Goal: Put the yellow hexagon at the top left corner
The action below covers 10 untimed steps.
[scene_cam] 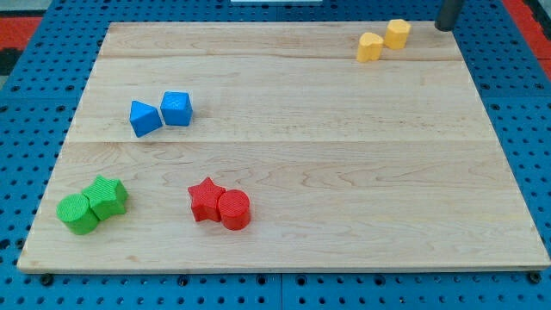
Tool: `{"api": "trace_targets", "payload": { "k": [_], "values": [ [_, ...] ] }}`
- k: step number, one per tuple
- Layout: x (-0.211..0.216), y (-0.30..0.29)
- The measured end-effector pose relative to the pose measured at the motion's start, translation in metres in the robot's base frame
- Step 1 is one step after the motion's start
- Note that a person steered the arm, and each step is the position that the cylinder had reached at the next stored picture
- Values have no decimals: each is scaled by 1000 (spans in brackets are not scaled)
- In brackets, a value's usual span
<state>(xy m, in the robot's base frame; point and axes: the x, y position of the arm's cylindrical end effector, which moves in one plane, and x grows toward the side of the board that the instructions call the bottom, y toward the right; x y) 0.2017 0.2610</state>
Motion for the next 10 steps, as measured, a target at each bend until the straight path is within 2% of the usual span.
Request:
{"api": "trace_targets", "payload": {
  "k": [1,2,3,4,5,6,7,8,9,10],
  "values": [
    [21,-97],
    [54,-170],
    [60,-113],
    [90,-111],
    [98,-222],
    [72,-309],
    [74,-229],
    [46,-215],
    [25,-276],
    [26,-373]
  ]
}}
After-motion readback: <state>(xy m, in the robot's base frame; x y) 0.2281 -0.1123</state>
